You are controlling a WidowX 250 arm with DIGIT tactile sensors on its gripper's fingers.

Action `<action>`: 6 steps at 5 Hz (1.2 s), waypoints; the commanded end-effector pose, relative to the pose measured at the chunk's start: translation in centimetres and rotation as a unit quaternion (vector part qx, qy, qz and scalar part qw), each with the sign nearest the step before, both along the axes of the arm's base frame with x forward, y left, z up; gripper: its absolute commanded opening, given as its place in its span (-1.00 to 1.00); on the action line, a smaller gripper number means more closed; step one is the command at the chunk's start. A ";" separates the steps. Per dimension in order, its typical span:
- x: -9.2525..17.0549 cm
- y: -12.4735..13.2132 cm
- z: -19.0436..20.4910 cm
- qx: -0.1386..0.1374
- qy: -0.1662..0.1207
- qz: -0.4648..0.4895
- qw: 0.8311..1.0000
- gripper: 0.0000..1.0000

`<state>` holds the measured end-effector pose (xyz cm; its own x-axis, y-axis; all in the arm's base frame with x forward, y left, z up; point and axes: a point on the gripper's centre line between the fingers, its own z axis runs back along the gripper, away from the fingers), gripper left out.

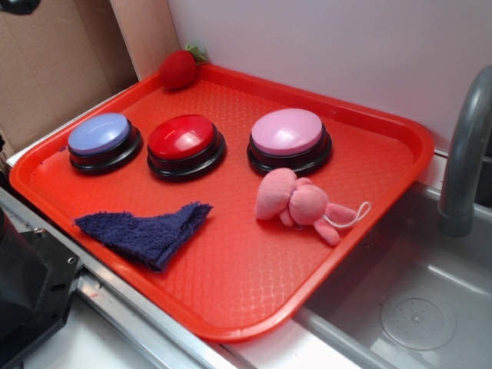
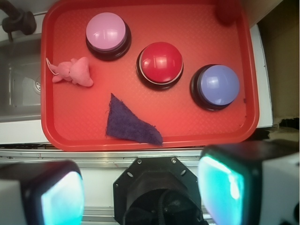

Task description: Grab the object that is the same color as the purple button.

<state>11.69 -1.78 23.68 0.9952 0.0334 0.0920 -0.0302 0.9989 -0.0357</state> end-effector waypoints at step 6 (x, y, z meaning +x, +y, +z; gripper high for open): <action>4.1 -4.0 -16.8 0.032 -0.004 -0.096 0.995 1.00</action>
